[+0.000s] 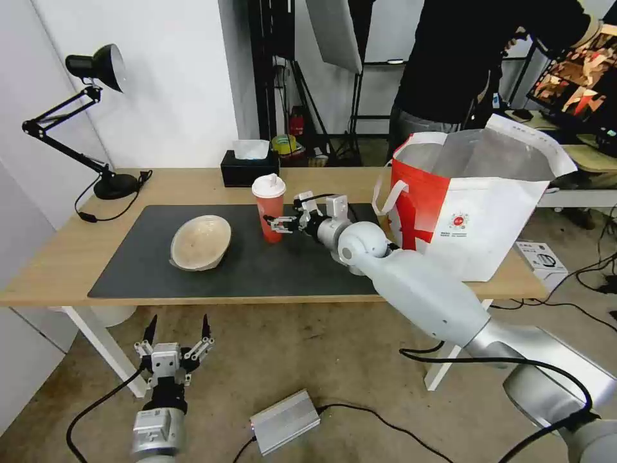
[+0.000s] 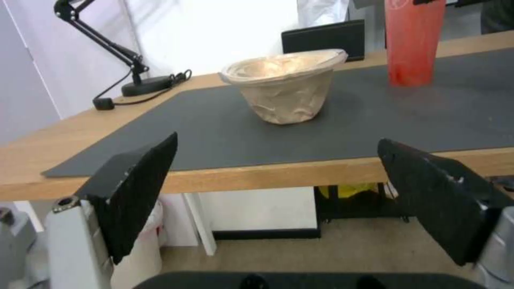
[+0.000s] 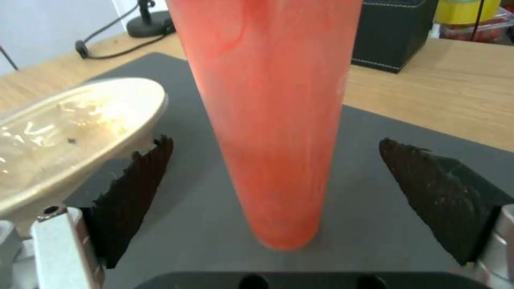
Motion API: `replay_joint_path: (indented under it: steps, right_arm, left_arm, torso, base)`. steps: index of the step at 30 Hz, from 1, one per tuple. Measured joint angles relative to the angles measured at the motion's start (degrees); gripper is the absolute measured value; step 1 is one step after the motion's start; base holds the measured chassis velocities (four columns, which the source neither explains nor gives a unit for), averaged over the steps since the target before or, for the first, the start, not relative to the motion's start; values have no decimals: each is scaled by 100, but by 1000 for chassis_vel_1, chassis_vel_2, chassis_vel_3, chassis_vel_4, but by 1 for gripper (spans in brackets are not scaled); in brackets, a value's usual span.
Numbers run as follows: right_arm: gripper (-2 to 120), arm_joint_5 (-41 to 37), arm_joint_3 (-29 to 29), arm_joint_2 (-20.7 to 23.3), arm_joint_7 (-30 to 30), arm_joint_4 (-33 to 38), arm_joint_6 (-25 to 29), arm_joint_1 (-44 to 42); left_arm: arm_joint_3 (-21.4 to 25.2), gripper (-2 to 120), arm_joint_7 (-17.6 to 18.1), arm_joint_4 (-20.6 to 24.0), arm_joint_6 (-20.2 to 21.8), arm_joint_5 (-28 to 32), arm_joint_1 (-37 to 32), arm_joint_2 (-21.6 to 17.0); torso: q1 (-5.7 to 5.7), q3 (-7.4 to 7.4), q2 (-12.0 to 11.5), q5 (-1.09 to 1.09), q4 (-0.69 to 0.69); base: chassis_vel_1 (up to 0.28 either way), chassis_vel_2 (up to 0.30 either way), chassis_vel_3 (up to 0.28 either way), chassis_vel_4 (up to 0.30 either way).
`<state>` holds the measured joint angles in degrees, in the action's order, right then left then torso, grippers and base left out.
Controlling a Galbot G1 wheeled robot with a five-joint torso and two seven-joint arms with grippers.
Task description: Pick up the trash from the table and place it into the takeout bag.
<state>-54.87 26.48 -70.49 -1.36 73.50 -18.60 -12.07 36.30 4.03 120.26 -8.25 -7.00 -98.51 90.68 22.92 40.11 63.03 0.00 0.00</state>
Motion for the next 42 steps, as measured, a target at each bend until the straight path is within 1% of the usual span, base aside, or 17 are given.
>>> replay_joint_path:
  steps: [13,42]
  right_arm:
    - [98,217,242,-141,119,-434,103,211]
    - [98,264,303,-476,203,-909,213,452]
  left_arm:
    - [-13,100,4,-54,-37,15,38,1]
    - [-31,100,6,-99,-78,16,56,25]
  torso:
    - [0,0,0,0,0]
    - [0,0,-1,0,0]
  base:
    - [0,0,0,0]
    - [0,0,0,0]
